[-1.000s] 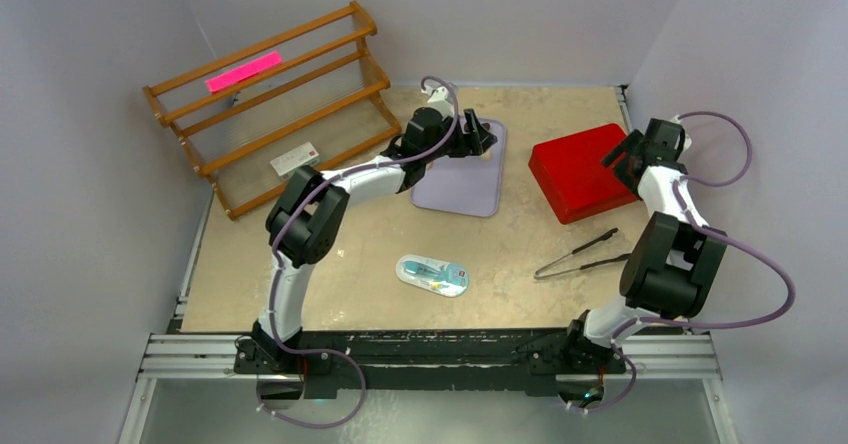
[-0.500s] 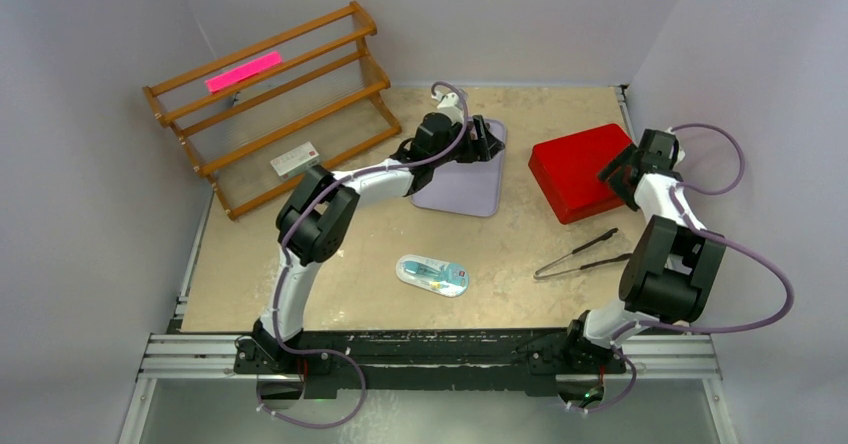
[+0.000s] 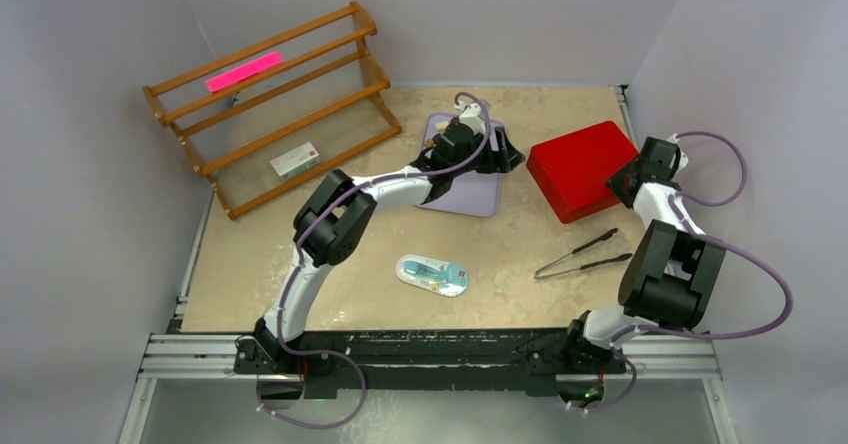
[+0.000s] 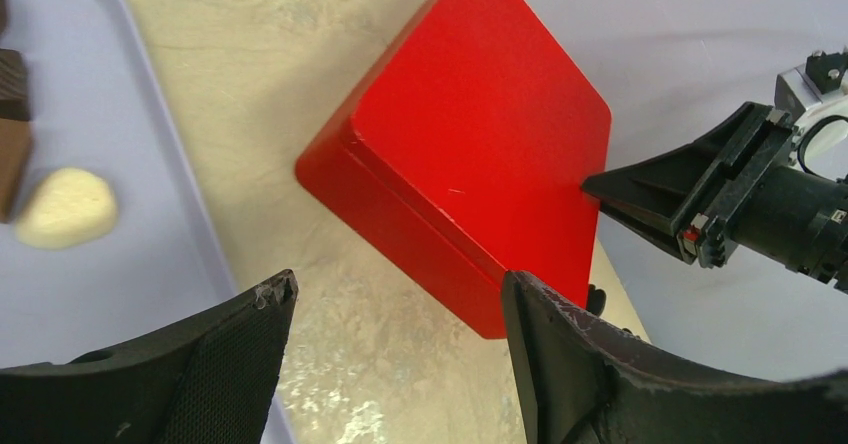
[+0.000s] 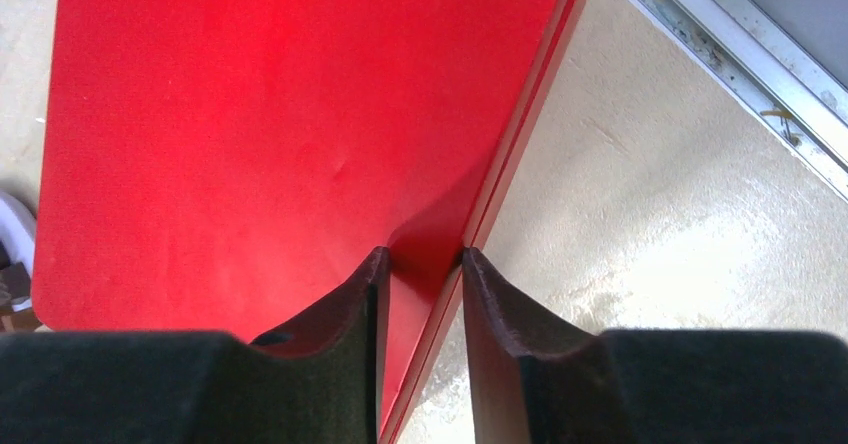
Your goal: Pack the chocolate
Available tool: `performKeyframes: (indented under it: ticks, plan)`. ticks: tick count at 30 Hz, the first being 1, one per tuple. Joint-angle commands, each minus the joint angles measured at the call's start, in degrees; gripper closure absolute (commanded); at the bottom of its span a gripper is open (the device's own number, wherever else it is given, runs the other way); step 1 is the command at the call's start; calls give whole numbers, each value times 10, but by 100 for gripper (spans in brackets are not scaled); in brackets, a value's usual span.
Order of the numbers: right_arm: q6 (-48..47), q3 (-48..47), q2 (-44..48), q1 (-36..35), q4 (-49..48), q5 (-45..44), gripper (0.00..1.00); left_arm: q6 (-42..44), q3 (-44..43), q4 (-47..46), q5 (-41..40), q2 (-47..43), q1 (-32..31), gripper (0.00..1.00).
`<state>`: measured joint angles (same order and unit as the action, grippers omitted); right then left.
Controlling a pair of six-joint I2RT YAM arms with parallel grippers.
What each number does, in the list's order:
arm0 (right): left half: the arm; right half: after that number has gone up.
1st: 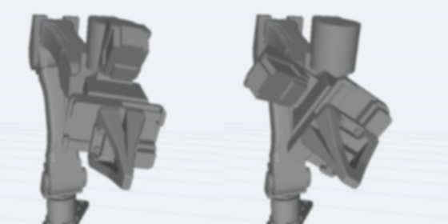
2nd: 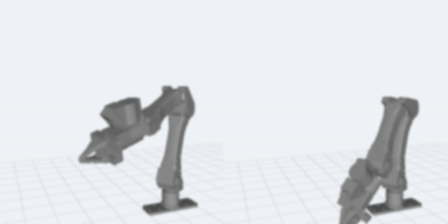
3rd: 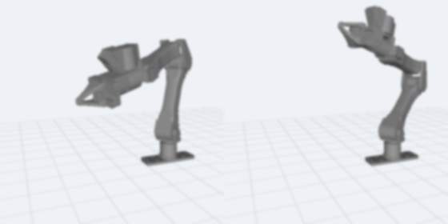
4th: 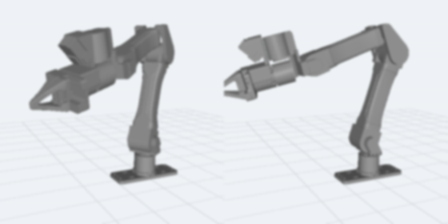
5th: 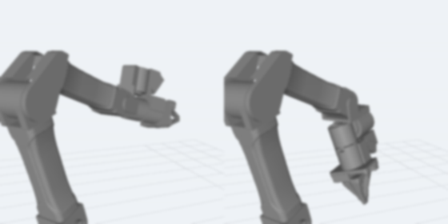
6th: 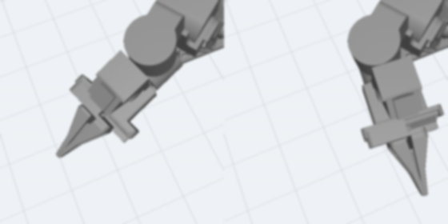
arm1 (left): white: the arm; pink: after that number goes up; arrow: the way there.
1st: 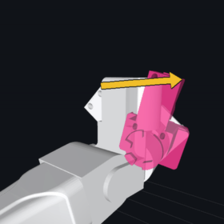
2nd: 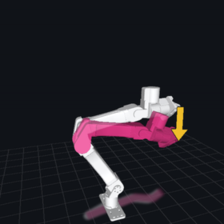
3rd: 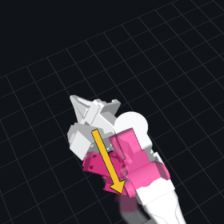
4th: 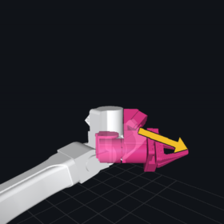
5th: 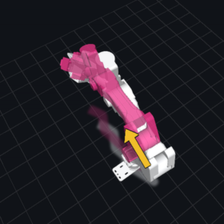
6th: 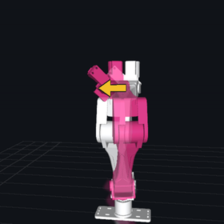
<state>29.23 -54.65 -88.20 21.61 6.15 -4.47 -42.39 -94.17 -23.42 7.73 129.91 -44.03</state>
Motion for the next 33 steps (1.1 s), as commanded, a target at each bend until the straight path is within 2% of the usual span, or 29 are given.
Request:
performKeyframes:
  ticks: [1,6,10,14,17,20,26,30,33]
  plan:
    - [-19,54,-12,-2,17,15,72,1,-40,-10,-10,19,-14,27]
    - [-23,84,-10,-2,3,42,77,3,-65,7,-14,35,-28,28]
    - [-29,68,-13,-2,13,53,82,15,-77,8,-16,40,-37,30]
    - [-49,53,-22,-4,-5,86,83,19,-101,0,-5,55,-43,31]
    - [-53,50,-30,-4,-12,129,80,20,-123,-2,1,72,-50,31]
    - [-44,41,-31,-3,12,164,72,24,-142,1,4,89,-56,32]
    - [-21,28,-1,-3,30,172,56,27,-171,7,-6,123,-62,32]
    - [3,30,5,-3,17,188,52,7,-191,1,-21,148,-62,32]
    - [15,28,-21,-3,38,170,58,0,-202,7,-3,158,-62,33]
